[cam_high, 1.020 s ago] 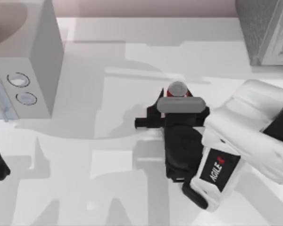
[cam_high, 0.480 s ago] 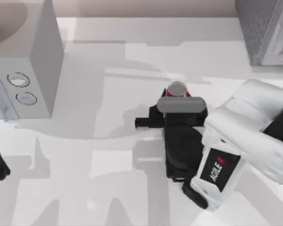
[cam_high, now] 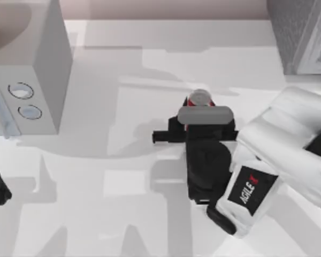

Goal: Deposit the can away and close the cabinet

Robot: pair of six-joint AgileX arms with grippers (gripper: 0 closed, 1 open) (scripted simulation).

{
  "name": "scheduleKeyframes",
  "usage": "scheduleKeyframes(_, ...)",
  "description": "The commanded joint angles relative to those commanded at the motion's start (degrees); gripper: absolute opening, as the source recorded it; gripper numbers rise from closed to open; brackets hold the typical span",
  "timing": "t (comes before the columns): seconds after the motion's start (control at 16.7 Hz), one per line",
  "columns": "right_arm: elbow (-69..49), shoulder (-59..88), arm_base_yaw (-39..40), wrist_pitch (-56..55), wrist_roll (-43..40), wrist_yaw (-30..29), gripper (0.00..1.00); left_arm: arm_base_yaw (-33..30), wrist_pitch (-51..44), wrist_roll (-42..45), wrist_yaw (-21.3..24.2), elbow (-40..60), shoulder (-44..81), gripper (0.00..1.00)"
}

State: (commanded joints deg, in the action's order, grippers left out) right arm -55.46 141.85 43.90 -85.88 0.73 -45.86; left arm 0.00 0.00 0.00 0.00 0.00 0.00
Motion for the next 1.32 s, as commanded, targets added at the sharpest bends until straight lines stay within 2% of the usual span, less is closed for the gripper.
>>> scheduleKeyframes(0.54, 1.2, -26.3, 0.0, 24.7, 0.2, 0.1, 0.0, 0.0, 0.0, 0.0, 0.0, 0.0, 0.0, 1.0)
scheduleKeyframes(0.96, 1.2, -28.4, 0.0, 26.8, 0.4, 0.1, 0.0, 0.0, 0.0, 0.0, 0.0, 0.0, 0.0, 1.0)
scheduleKeyframes(1.14, 3.9, -30.5, -1.6, 29.7, 0.0, 2.6, 0.0, 0.0, 0.0, 0.0, 0.0, 0.0, 0.0, 1.0)
scheduleKeyframes(1.32, 9.3, -37.8, -5.0, 35.5, -0.4, 7.6, 0.0, 0.0, 0.0, 0.0, 0.0, 0.0, 0.0, 1.0)
